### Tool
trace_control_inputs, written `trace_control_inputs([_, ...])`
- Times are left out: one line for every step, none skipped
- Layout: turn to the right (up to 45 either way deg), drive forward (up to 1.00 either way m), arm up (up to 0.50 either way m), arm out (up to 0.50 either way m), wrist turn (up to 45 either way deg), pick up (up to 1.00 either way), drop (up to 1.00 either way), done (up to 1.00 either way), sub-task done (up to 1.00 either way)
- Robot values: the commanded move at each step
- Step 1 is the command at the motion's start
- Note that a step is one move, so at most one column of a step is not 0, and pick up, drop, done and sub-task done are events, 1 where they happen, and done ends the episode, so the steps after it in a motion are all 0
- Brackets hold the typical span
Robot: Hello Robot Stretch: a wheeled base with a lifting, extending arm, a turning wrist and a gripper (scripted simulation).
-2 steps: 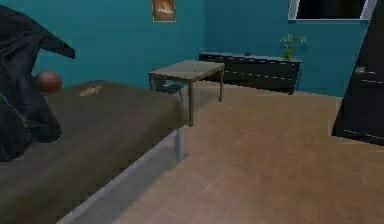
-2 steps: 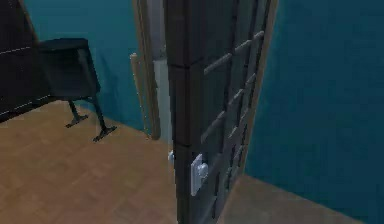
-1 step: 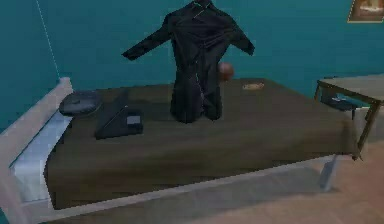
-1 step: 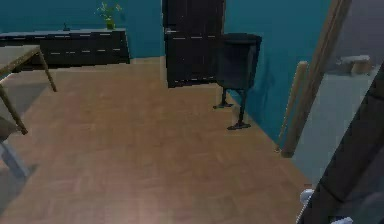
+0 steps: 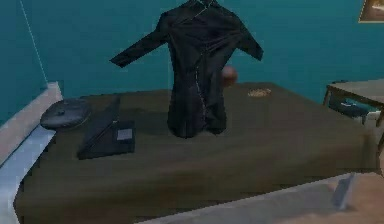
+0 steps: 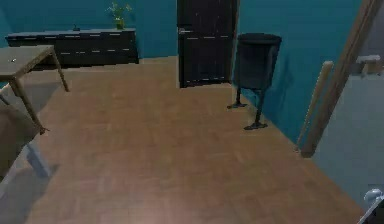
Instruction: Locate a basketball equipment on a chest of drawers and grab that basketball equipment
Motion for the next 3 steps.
trace_control_inputs([45.0, 0.0, 0.0, 0.0, 0.0, 0.0, 0.0, 0.0, 0.0])
trace_control_inputs([39.0, 0.0, 0.0, 0.0, 0.0, 0.0, 0.0, 0.0, 0.0])
trace_control_inputs([0.0, 0.45, 0.0, 0.0, 0.0, 0.0, 0.0, 0.0, 0.0])
